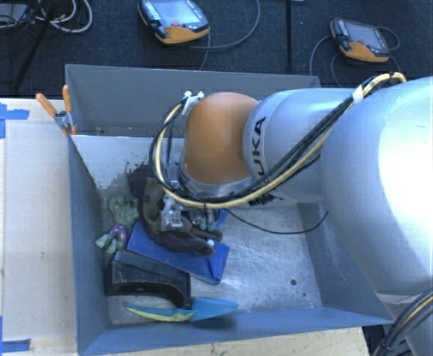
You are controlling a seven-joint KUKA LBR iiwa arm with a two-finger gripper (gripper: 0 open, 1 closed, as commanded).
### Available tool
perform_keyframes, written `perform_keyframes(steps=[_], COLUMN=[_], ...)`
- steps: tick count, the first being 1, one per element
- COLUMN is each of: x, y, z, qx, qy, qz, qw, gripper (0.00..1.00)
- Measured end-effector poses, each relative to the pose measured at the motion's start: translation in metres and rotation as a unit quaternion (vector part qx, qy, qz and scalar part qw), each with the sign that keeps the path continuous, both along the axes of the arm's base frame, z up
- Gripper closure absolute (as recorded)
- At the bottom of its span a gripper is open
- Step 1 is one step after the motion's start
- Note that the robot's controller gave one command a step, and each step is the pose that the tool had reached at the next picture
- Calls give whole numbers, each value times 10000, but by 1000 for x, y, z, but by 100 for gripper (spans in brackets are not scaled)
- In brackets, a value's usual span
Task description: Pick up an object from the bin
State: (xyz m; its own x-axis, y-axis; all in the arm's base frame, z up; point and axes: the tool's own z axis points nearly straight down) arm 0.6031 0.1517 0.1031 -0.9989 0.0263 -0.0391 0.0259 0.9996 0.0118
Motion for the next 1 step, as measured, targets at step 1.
perform_keyframes(steps=[1], x=[0], y=[0], z=[0], qx=[0], qy=[0], qz=[-1], qw=[10000], gripper=[100])
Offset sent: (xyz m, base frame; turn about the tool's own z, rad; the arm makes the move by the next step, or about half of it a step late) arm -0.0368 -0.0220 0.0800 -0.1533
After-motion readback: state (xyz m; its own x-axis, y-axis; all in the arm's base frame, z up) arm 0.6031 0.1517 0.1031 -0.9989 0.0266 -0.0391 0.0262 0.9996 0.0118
